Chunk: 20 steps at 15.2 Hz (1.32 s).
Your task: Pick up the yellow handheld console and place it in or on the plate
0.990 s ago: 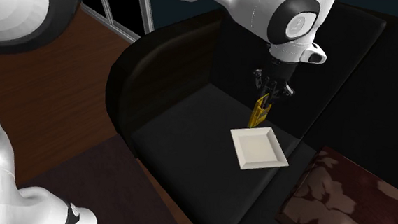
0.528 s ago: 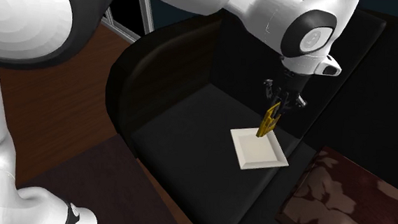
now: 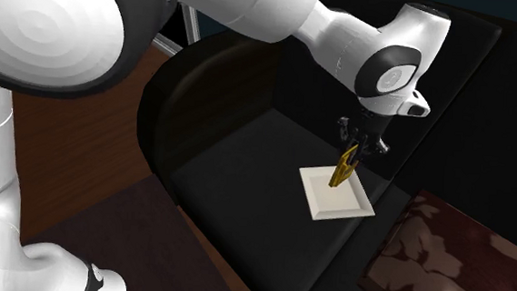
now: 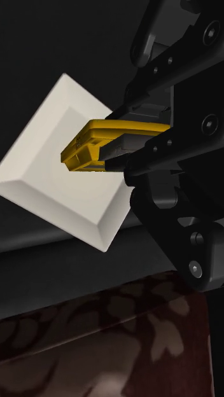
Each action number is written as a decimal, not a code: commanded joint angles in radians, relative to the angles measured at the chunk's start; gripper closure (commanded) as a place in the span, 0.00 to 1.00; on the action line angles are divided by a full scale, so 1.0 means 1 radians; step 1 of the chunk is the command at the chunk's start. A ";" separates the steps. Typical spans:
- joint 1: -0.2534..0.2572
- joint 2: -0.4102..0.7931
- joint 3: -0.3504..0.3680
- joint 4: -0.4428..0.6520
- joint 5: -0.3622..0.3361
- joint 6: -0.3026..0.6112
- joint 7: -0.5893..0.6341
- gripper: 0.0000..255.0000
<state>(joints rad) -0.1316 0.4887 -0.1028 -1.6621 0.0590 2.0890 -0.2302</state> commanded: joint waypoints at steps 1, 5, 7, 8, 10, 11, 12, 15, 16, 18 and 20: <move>0.000 0.012 0.001 -0.008 0.002 0.021 0.000 1.00; -0.001 0.039 0.003 -0.022 0.005 0.062 -0.002 1.00; -0.002 0.054 0.004 -0.027 0.007 0.082 -0.003 1.00; -0.002 0.064 0.005 -0.030 0.008 0.096 -0.004 1.00; -0.002 0.064 0.005 -0.030 0.008 0.096 -0.004 1.00; -0.002 0.064 0.005 -0.030 0.008 0.096 -0.004 1.00; -0.002 0.064 0.005 -0.030 0.008 0.096 -0.004 1.00; -0.002 0.064 0.005 -0.030 0.008 0.096 -0.004 1.00; -0.002 0.064 0.005 -0.030 0.008 0.096 -0.004 1.00; -0.002 0.064 0.005 -0.030 0.008 0.096 -0.004 0.00; -0.002 0.064 0.005 -0.031 0.008 0.096 -0.004 0.00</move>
<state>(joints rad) -0.1337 0.5531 -0.0980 -1.6927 0.0671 2.1846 -0.2344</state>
